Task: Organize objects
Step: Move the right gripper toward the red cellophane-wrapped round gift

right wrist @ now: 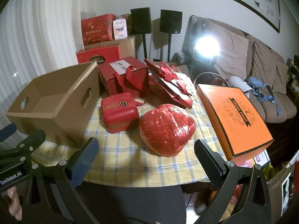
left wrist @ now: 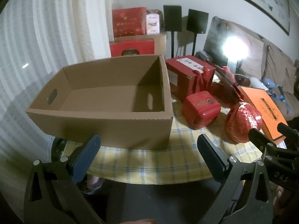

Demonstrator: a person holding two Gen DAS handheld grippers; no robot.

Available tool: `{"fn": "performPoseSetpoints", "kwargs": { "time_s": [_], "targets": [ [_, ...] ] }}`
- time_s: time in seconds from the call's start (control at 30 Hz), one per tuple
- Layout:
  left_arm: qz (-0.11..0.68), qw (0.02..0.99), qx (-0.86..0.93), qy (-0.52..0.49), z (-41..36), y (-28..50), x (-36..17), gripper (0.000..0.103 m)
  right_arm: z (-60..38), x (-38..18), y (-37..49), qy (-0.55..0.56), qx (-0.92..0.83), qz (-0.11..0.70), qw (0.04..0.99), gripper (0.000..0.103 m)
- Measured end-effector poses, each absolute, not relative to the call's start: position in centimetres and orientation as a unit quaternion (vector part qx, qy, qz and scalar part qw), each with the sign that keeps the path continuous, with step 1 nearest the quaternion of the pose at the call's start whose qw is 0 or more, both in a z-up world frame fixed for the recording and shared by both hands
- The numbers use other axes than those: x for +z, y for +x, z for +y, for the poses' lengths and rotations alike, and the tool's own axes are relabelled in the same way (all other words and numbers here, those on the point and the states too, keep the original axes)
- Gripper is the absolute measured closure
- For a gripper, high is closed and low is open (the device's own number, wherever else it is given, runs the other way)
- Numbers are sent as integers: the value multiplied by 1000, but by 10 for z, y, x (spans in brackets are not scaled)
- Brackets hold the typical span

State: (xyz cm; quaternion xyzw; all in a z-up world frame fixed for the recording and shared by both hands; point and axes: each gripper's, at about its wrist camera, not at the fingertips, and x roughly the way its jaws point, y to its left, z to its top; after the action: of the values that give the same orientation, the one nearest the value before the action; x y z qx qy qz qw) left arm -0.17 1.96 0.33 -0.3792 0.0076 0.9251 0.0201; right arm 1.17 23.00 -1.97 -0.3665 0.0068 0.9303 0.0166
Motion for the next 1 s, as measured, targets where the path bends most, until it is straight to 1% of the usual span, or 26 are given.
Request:
{"fn": "performPoseSetpoints", "kwargs": {
  "time_s": [0.63,0.77,1.0],
  "targets": [
    [14,35,926,-376,34,-4,4,0,242,-19,12,-366,930,16,25,0],
    [7,55,926,-373,40,-5,5,0,245,-20,13,-368,929,19,23,0],
    [19,81,927,-367,57,-7,4,0,256,-22,12,-372,928,20,31,0]
  ]
}}
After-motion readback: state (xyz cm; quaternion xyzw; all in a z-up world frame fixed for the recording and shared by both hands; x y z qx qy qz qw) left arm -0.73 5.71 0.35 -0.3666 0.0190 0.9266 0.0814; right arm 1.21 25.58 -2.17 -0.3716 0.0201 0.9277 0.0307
